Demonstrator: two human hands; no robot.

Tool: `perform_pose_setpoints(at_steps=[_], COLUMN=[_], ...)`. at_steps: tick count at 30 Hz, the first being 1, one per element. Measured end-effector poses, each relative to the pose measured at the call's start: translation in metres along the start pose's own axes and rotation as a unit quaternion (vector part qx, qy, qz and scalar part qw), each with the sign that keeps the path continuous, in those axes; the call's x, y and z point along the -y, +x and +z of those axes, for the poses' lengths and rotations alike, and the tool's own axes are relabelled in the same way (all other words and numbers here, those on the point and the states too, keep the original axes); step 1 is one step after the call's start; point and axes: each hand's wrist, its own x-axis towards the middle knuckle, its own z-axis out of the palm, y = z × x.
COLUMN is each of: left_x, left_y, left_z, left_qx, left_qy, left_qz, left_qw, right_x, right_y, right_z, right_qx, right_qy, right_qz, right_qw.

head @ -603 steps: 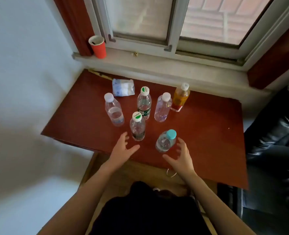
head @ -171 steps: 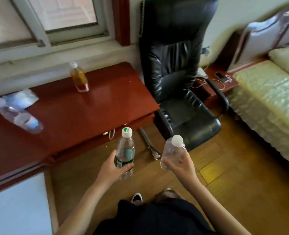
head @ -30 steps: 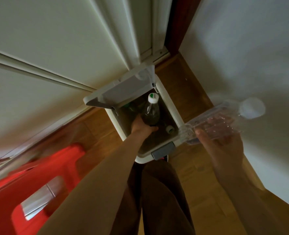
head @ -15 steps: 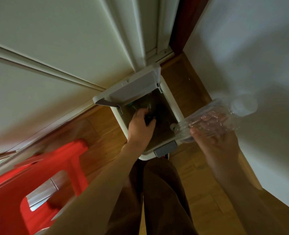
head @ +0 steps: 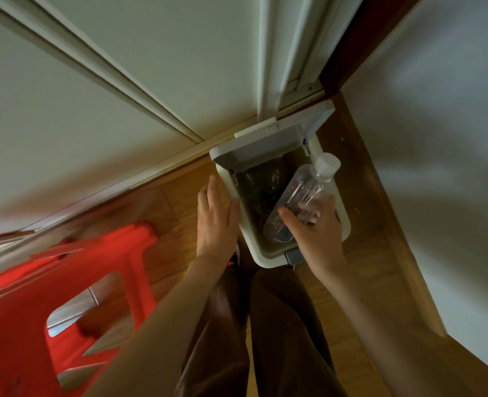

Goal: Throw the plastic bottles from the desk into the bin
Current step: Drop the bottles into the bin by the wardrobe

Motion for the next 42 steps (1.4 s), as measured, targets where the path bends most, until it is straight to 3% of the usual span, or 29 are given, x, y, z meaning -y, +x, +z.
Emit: perform_pose_setpoints(at_steps=[6, 12, 18, 24, 30, 34, 38, 42], left_x=[0.004, 0.008, 0.006, 0.006, 0.006, 0.004, -0.011, -0.057], left_y=[0.006, 0.008, 0.007, 0.006, 0.006, 0.007, -0.003, -0.034], left_z=[0.024, 0.026, 0.021, 0.022, 0.024, 0.014, -0.025, -0.094], left_qx=[0.023, 0.026, 0.050, 0.056, 0.054, 0.075, 0.059, 0.075], left_qy=[-0.086, -0.082, -0.070, -0.080, -0.090, -0.050, 0.151, 0.168], left_qz=[-0.055, -0.051, -0.066, -0.071, -0.075, -0.061, 0.045, 0.084], left_qw=[0.995, 0.995, 0.994, 0.993, 0.992, 0.994, 0.986, 0.979], right_x=[-0.012, -0.010, -0.011, -0.021, -0.034, -0.028, 0.008, 0.076], right_y=[0.031, 0.047, 0.049, 0.058, 0.065, 0.052, 0.017, -0.033], right_z=[0.026, 0.044, 0.047, 0.045, 0.044, 0.038, 0.008, -0.041], right_qx=[0.028, 0.020, 0.023, 0.038, 0.047, 0.002, -0.038, -0.019], right_qy=[-0.195, -0.273, -0.284, -0.171, -0.156, -0.226, -0.277, -0.289], right_qz=[0.037, 0.070, 0.112, 0.178, 0.168, 0.096, -0.057, -0.140], right_qw=[0.980, 0.959, 0.952, 0.968, 0.972, 0.969, 0.958, 0.947])
